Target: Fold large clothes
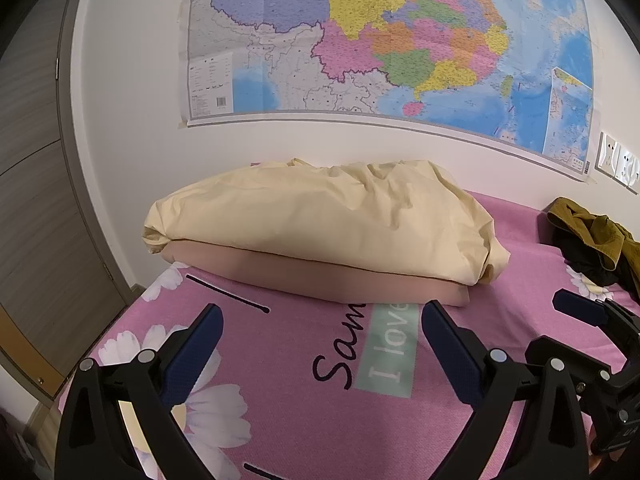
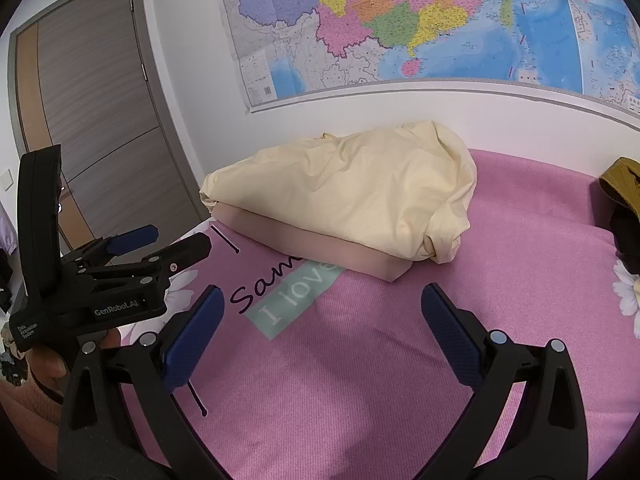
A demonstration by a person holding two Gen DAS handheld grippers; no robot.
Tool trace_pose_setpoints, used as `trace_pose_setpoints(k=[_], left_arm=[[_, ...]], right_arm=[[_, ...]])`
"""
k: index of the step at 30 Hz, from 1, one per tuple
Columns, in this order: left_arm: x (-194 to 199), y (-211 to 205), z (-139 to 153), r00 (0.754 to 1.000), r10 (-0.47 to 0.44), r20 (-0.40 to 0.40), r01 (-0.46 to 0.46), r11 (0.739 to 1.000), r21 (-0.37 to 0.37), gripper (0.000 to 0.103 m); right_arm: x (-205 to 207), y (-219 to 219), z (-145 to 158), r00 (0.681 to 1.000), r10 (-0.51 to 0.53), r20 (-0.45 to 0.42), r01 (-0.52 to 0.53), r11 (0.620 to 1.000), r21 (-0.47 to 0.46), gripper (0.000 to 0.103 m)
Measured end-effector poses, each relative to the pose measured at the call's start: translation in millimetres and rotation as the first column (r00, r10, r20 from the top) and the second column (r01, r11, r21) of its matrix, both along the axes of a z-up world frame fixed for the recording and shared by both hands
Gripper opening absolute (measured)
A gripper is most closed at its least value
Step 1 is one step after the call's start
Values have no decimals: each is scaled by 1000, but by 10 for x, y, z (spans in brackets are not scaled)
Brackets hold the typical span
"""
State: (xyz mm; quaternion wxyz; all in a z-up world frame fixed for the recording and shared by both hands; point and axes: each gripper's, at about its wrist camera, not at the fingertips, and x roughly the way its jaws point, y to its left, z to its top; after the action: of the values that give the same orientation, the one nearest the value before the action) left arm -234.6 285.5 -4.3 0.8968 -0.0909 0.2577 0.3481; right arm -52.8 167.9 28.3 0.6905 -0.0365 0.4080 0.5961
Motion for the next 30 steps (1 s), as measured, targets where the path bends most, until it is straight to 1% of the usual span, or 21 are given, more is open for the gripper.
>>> trace_pose_setpoints(k=[30], left_arm=[[20, -46, -7, 1000, -1, -4, 1, 1000, 2, 96]], right_arm=[[-1, 2, 6, 1000, 2, -4, -2, 1000, 3, 97]])
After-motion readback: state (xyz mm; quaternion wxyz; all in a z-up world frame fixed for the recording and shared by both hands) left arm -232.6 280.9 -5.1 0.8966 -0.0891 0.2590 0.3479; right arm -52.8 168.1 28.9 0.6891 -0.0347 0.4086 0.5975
